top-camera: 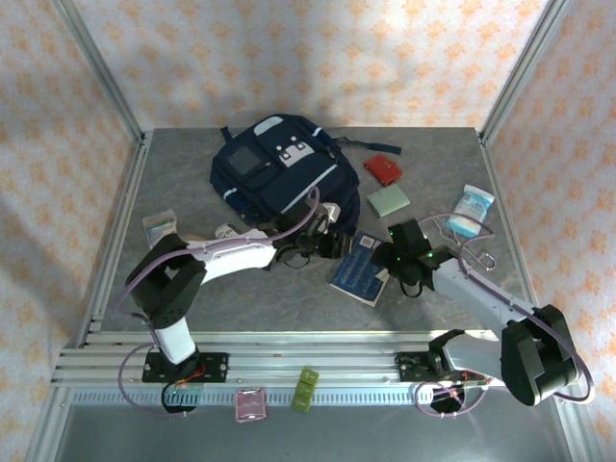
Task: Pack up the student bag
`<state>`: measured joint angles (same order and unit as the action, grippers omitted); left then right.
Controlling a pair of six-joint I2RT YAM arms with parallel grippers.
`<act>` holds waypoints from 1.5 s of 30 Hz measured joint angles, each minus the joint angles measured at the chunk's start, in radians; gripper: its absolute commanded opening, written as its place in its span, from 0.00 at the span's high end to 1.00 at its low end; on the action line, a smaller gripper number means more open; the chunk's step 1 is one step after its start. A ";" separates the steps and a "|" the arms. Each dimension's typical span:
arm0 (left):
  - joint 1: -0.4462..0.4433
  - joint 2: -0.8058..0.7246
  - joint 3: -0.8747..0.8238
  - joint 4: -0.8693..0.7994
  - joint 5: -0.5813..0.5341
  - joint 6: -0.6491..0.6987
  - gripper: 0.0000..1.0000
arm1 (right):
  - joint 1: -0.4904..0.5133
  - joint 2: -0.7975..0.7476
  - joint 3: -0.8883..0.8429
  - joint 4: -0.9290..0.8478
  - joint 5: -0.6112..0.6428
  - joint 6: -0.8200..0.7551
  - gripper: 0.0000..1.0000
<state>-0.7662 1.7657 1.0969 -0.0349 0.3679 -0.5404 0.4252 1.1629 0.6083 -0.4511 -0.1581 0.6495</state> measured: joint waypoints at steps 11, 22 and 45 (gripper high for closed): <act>-0.039 0.122 0.066 -0.090 0.011 0.015 0.46 | -0.001 0.132 -0.048 0.093 -0.028 0.004 0.86; -0.028 0.193 0.087 -0.069 0.072 0.006 0.49 | -0.006 0.140 -0.074 0.183 -0.045 0.008 0.95; -0.004 0.081 -0.029 0.148 0.282 -0.050 1.00 | -0.059 -0.002 -0.109 0.226 -0.106 -0.011 0.24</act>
<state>-0.7704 1.8465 1.0683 0.1135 0.6502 -0.5907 0.3660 1.1606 0.4992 -0.2249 -0.2638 0.6388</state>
